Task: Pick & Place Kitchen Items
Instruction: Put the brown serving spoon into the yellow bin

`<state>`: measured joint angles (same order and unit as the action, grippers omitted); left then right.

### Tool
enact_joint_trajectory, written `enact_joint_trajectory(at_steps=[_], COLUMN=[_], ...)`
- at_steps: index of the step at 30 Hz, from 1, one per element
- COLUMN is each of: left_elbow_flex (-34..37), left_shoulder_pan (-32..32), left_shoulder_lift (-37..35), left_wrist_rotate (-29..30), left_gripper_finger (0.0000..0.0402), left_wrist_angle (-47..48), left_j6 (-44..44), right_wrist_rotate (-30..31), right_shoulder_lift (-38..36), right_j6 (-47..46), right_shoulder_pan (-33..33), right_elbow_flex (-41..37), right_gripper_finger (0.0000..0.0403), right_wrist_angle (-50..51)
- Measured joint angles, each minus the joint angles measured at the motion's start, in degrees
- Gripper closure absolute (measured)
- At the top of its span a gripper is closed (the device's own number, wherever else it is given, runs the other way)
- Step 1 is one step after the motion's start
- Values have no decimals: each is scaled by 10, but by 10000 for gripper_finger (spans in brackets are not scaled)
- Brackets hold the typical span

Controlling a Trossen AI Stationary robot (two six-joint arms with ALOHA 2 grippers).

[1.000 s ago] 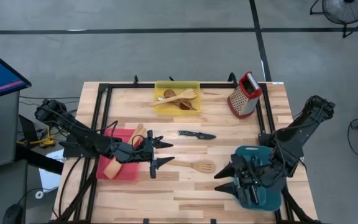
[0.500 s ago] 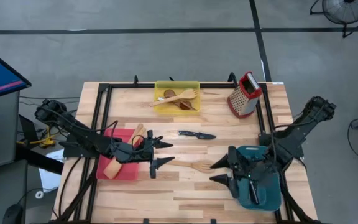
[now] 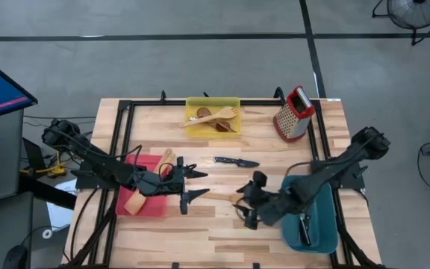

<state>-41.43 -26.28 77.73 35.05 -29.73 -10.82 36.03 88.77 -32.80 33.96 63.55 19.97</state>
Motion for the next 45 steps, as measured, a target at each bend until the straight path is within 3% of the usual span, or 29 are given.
enact_joint_trajectory(at_steps=[6, 12, 18, 30, 45], left_elbow_flex=[0, 0, 0, 0, 60], left_shoulder_pan=[0, -4, -10, -25, -27], left_shoulder_lift=[0, -13, -102, -321, -364], left_wrist_rotate=[0, -7, -9, -9, -9], left_gripper_finger=[167, 166, 165, 164, 165], left_wrist_angle=[2, 8, 77, 285, 322], left_j6=[0, 6, 48, 45, -14], right_wrist_rotate=[-5, -90, -111, -136, -152], right_shoulder_lift=[74, 133, 174, 204, 250], right_j6=[21, 48, 71, 105, 102], right_shoulder_pan=[-29, -66, -96, -129, -138], right_elbow_flex=[0, 0, 0, 0, -2], right_gripper_finger=[159, 159, 159, 159, 159], right_wrist_angle=[2, -32, -61, -94, -119])
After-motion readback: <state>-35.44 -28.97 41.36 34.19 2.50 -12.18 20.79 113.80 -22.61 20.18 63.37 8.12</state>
